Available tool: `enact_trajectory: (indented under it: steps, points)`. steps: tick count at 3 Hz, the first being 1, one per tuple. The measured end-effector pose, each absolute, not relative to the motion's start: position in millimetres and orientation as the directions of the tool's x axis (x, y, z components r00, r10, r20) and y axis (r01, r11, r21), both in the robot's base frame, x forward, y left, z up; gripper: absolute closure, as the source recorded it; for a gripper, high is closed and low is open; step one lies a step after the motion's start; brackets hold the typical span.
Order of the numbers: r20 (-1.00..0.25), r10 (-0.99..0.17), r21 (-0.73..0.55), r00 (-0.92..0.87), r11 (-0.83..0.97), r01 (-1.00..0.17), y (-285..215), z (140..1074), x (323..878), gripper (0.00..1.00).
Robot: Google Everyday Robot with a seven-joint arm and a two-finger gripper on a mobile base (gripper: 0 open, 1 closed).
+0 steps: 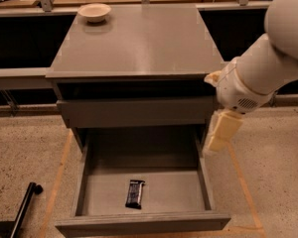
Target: Pick rxbar blueberry from middle drawer and place on counter
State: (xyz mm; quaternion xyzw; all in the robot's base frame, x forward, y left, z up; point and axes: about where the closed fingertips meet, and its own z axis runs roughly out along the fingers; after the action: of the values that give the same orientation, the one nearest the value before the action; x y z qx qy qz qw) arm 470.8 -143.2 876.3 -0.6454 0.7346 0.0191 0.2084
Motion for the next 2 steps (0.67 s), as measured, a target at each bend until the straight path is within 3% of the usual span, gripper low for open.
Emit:
enact_trajectory:
  steps: [1, 2]
  points:
    - [-0.342, -0.937, -0.269, -0.076, 0.175, -0.947, -140.4, 876.4, 478.6, 0.00]
    - [-0.327, -0.937, -0.219, -0.122, 0.201, -0.955, -142.8, 855.4, 477.0, 0.00]
